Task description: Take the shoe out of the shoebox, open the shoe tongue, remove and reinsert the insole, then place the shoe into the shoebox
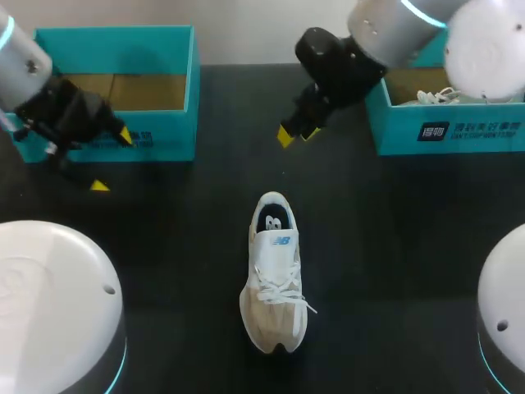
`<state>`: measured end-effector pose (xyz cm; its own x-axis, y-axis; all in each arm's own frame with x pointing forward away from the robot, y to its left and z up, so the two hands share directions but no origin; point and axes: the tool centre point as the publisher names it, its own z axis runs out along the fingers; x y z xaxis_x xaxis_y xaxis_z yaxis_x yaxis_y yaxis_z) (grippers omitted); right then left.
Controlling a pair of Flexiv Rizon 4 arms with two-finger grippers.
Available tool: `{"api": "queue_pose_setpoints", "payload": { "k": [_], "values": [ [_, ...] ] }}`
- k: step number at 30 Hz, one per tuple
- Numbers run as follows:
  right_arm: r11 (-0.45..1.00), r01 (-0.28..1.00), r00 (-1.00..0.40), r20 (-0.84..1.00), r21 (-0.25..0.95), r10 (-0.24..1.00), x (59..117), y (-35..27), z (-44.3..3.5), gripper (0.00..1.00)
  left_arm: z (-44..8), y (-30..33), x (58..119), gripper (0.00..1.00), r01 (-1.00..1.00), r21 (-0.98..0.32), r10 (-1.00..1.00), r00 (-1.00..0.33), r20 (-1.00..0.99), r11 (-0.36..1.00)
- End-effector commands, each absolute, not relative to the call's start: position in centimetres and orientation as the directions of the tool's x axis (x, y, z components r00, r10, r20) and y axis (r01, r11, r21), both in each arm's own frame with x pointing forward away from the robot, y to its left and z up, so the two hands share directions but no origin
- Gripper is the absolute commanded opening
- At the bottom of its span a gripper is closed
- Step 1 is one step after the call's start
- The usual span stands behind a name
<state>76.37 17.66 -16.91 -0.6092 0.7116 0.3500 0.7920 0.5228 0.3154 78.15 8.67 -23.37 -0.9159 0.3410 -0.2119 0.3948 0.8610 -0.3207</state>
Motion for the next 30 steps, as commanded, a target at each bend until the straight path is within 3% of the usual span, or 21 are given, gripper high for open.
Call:
{"api": "queue_pose_setpoints", "payload": {
  "k": [1, 7, 9, 30],
  "values": [
    [0.557, 0.809, -0.587, 0.249, 0.186, 0.770, 76.4, 18.8, -16.7, 0.00, -21.8, 11.1, 78.3, 1.00, 0.462, -0.317, 0.410, -0.885, -0.220, 0.828],
    [0.464, 0.868, -0.491, 0.167, 0.177, 0.855, 76.2, 19.1, -16.5, 0.00, -21.8, 11.1, 78.3, 1.00, 0.462, -0.317, 0.410, -0.885, -0.220, 0.828],
    [0.414, 0.862, -0.463, 0.124, 0.293, 0.877, 75.8, 19.8, -15.6, 0.00, -21.8, 11.1, 78.3, 1.00, 0.462, -0.317, 0.410, -0.885, -0.220, 0.828],
    [0.414, 0.862, -0.463, 0.124, 0.293, 0.877, 75.8, 19.8, -15.6, 0.00, -21.8, 11.1, 78.3, 1.00, 0.462, -0.317, 0.410, -0.885, -0.220, 0.828]
  ]
}}
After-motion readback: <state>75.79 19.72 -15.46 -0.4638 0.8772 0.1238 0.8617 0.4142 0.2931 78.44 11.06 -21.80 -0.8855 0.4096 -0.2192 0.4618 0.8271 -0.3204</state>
